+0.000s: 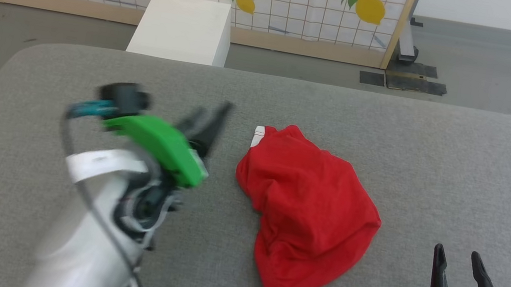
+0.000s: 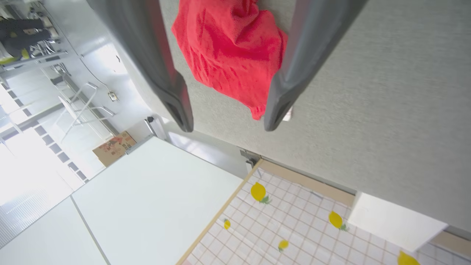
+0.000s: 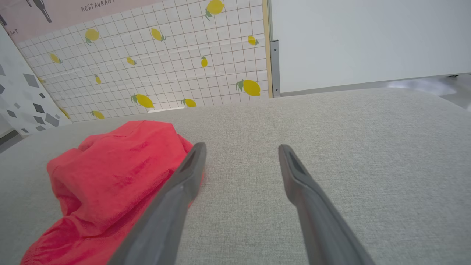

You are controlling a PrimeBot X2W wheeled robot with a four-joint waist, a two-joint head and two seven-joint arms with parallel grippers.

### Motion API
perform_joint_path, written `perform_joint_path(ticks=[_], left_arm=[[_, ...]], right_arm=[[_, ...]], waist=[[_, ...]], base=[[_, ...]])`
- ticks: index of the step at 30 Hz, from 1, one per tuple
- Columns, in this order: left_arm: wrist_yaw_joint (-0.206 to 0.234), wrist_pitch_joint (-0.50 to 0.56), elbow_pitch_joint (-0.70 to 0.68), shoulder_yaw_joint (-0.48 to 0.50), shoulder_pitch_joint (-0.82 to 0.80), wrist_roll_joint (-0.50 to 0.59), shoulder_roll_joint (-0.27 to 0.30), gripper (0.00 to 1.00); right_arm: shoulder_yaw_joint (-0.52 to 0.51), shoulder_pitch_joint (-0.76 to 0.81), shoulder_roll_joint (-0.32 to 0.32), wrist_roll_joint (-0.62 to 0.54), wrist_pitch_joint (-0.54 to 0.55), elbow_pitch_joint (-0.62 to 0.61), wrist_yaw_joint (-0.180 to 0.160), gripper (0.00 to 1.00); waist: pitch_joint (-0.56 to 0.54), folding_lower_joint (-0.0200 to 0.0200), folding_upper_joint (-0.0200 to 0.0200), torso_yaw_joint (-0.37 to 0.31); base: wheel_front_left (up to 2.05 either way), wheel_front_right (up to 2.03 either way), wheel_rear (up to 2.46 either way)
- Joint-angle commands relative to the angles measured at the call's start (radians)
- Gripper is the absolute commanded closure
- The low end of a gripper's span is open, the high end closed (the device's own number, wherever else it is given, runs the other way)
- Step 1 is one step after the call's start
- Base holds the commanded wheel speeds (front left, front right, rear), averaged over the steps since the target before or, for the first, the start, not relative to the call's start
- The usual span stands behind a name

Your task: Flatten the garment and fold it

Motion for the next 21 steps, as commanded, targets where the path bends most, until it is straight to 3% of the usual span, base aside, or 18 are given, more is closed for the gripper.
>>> perform_joint_path(ticks=[1,8,14,21], left_arm=[[0.010,-0.073,-0.026,0.027,0.051,0.036,0.033,0.00],[0.046,-0.401,-0.113,0.065,0.201,0.260,0.136,0.00],[0.083,-0.444,-0.155,0.032,0.306,0.434,0.150,0.00],[0.102,-0.446,-0.254,0.095,0.401,0.521,0.079,0.00]], right_arm=[[0.002,-0.008,0.000,0.006,0.005,-0.001,-0.002,0.00],[0.001,-0.096,0.000,-0.032,0.121,-0.024,-0.002,0.00],[0.032,-0.215,-0.010,-0.077,0.317,-0.012,-0.002,0.00],[0.106,-0.411,-0.084,-0.079,0.656,0.100,-0.002,0.00]], waist=[[-0.006,0.0000,-0.0001,0.008],[0.011,0.0000,-0.0001,0.030],[0.037,0.0000,-0.0001,0.042],[0.087,0.0000,-0.0001,0.049]], base=[[0.00,0.00,0.00],[0.00,0.00,0.00],[0.00,0.00,0.00],[0.00,0.00,0.00]])
